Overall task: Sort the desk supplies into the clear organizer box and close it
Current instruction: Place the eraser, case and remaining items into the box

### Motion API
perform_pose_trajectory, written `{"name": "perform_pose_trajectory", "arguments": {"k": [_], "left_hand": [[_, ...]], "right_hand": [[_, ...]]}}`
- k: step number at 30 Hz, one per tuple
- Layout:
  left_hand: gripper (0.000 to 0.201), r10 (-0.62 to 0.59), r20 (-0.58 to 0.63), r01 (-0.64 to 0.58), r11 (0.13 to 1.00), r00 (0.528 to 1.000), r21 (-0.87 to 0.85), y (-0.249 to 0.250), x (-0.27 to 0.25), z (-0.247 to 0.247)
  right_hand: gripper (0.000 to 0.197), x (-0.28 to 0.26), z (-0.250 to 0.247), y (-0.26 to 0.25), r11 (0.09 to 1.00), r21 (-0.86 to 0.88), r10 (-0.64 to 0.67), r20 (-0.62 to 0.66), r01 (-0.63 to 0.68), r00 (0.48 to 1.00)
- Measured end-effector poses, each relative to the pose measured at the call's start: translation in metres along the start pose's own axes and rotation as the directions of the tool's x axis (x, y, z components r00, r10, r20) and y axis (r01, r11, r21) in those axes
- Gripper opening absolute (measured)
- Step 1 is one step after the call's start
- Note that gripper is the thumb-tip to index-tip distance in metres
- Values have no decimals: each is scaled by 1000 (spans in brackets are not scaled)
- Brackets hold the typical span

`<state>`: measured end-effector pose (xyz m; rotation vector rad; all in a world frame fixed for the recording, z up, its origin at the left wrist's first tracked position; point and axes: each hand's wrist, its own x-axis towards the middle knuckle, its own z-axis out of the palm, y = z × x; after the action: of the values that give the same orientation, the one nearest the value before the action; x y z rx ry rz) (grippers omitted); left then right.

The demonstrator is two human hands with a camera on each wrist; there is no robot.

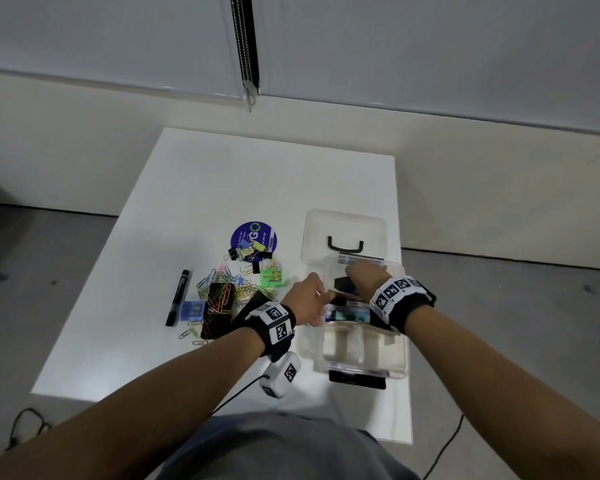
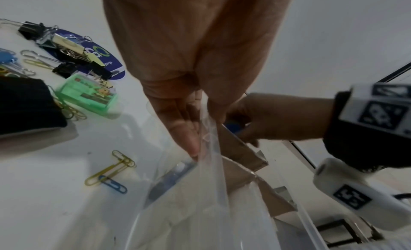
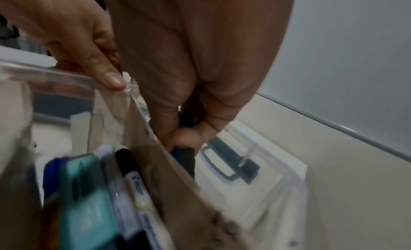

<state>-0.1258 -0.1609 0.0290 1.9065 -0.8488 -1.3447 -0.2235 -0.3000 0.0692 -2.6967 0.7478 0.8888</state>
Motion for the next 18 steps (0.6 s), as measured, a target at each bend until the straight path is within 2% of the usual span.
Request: {"name": "perform_pose_trajectory", "arguments": {"k": [5, 9, 12, 15, 18], "left_hand": [[22, -10, -17, 9, 998, 1000, -65, 0, -2, -2], [21, -9, -16, 8, 998, 1000, -56, -1, -3, 0], [21, 1, -6, -1, 999, 1000, -34, -1, -5, 0], [26, -13, 5, 13, 999, 1000, -31, -3, -7, -2], [37, -32, 16, 32, 999, 999, -11, -15, -14, -17]], "right_hand": [[18, 21, 4, -4, 999, 42, 10, 94, -14, 995], [15, 17, 5, -7, 996, -85, 45, 65, -39, 997], [15, 25, 13, -12, 998, -67, 18, 66, -14, 998], [24, 35, 22, -8, 999, 14, 40, 117, -42, 992], [28, 24, 7, -7, 999, 21, 44, 142, -47, 989]]}}
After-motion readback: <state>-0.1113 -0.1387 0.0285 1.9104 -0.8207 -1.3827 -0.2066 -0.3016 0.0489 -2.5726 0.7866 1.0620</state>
